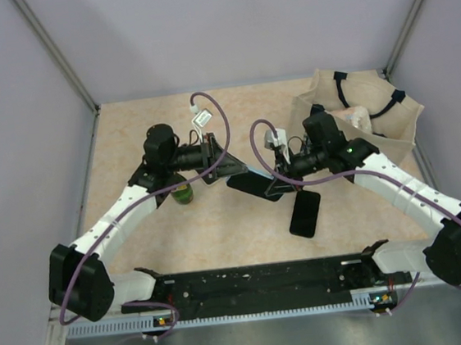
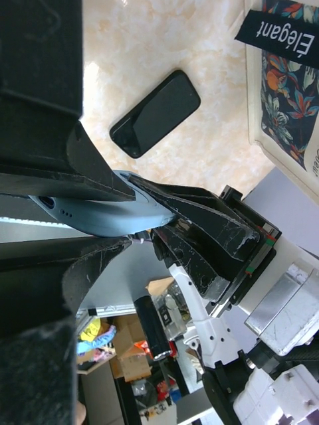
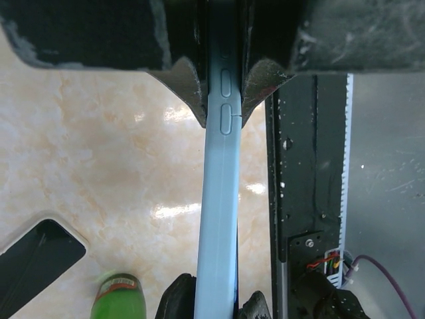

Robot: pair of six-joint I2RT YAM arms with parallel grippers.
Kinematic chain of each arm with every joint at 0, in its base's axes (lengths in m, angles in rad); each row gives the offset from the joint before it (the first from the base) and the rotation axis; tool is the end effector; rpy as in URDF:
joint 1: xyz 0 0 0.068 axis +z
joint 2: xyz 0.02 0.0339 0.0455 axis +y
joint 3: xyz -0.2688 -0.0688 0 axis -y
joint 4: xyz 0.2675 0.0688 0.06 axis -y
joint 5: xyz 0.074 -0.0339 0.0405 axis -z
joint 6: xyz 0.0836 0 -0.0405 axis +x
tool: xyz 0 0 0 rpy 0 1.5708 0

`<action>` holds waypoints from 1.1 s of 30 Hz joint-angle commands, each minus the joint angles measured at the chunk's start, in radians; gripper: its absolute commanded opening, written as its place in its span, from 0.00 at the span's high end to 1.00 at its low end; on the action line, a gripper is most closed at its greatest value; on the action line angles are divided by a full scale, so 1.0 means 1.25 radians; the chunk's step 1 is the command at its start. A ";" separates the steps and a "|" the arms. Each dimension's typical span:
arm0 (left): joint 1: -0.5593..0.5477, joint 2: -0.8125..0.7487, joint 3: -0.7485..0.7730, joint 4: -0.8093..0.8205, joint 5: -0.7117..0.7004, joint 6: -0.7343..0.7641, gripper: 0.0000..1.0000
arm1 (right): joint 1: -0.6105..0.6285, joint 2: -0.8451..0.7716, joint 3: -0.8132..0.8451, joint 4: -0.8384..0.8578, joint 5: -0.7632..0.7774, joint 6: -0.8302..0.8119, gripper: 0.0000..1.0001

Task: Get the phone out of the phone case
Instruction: Remove the phone case from the phone.

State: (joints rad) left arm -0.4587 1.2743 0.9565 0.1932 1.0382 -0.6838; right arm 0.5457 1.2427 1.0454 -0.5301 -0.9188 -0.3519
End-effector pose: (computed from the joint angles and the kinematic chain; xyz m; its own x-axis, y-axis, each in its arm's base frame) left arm 0.2639 -0.2106 0.3295 -0.7126 -0.0058 -0.7015 0.6980 0.0943 -0.7098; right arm 0.2225 0.2128 0.2914 -0.2501 -0.3965 -0.8833 -0.9679 0.0787 0.2387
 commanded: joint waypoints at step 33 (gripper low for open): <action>0.004 0.081 -0.094 0.107 -0.122 -0.305 1.00 | 0.076 -0.004 0.187 -0.066 0.114 -0.149 1.00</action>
State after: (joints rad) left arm -0.4534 1.3449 0.8665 0.4252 1.0538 -0.9684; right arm 0.5892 1.2488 1.1633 -0.7620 -0.7265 -0.4503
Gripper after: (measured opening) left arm 0.309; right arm 0.109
